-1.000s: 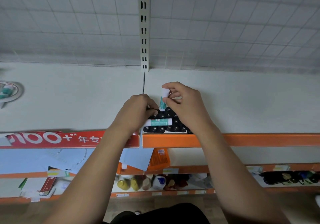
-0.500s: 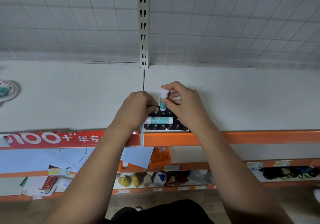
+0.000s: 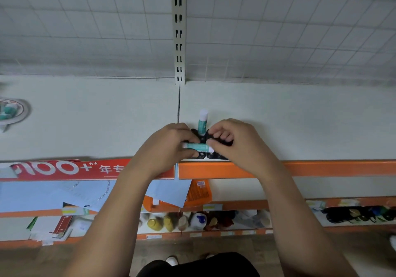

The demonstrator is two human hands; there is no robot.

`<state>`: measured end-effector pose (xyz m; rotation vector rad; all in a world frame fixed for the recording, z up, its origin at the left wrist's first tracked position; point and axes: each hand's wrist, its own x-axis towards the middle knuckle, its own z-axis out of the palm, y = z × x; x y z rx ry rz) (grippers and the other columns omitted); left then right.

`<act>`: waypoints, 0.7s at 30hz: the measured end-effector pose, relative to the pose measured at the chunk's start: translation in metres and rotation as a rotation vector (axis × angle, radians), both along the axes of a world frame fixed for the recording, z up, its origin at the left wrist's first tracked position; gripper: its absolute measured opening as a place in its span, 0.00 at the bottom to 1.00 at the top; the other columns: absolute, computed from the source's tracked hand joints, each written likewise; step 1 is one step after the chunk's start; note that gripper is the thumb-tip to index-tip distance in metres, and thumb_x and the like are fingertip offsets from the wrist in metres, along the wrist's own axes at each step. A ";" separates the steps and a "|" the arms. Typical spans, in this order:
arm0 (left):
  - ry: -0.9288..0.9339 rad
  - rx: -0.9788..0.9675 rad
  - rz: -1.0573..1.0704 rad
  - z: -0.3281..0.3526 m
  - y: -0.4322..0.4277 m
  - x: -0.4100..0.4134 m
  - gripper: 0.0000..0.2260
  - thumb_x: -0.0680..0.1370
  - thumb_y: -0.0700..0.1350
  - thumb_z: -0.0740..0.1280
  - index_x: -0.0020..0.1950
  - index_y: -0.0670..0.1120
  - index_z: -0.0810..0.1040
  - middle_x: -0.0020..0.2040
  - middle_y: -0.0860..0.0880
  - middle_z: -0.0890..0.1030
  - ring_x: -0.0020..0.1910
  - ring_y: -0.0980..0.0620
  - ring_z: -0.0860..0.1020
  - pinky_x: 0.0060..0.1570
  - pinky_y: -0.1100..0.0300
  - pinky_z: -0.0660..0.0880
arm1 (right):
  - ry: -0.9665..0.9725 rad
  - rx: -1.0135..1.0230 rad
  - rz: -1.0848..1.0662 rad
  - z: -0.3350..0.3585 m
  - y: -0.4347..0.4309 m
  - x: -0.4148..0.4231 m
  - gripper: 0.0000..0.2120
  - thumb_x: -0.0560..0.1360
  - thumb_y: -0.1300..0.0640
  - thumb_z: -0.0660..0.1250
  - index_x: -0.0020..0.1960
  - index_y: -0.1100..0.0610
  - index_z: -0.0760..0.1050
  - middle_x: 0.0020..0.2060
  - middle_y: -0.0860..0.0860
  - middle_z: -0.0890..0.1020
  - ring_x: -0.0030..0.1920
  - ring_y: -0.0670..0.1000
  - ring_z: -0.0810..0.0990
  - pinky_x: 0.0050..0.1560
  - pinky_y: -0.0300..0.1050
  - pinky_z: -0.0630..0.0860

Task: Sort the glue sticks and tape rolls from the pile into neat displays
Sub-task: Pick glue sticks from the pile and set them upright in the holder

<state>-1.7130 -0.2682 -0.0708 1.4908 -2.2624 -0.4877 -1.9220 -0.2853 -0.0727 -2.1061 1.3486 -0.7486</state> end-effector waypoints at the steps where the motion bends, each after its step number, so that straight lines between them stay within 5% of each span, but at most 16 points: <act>1: 0.016 -0.029 0.001 0.001 0.001 0.000 0.13 0.74 0.47 0.73 0.58 0.51 0.82 0.52 0.52 0.80 0.52 0.53 0.76 0.52 0.51 0.75 | 0.021 0.029 0.027 -0.001 0.002 0.000 0.10 0.72 0.53 0.74 0.53 0.47 0.81 0.43 0.42 0.78 0.45 0.41 0.76 0.44 0.31 0.72; 10: 0.162 -0.112 0.182 0.003 0.005 0.012 0.15 0.72 0.49 0.75 0.58 0.49 0.82 0.50 0.54 0.81 0.46 0.57 0.77 0.45 0.64 0.74 | -0.032 0.052 -0.037 -0.001 0.005 0.008 0.12 0.71 0.57 0.75 0.55 0.50 0.82 0.44 0.42 0.82 0.46 0.37 0.79 0.47 0.28 0.74; 16: 0.536 -0.066 0.395 0.012 0.003 0.019 0.11 0.70 0.47 0.77 0.50 0.50 0.83 0.41 0.57 0.83 0.41 0.60 0.80 0.44 0.68 0.77 | -0.058 0.004 -0.067 -0.002 0.004 0.014 0.15 0.71 0.58 0.75 0.58 0.52 0.81 0.39 0.35 0.78 0.44 0.30 0.76 0.46 0.21 0.70; 21: 0.648 -0.032 0.436 0.015 0.001 0.017 0.07 0.70 0.45 0.77 0.45 0.46 0.84 0.41 0.51 0.85 0.42 0.56 0.83 0.43 0.67 0.78 | -0.031 0.000 -0.076 -0.007 0.001 0.019 0.17 0.70 0.53 0.76 0.59 0.52 0.81 0.43 0.41 0.81 0.43 0.33 0.77 0.45 0.22 0.70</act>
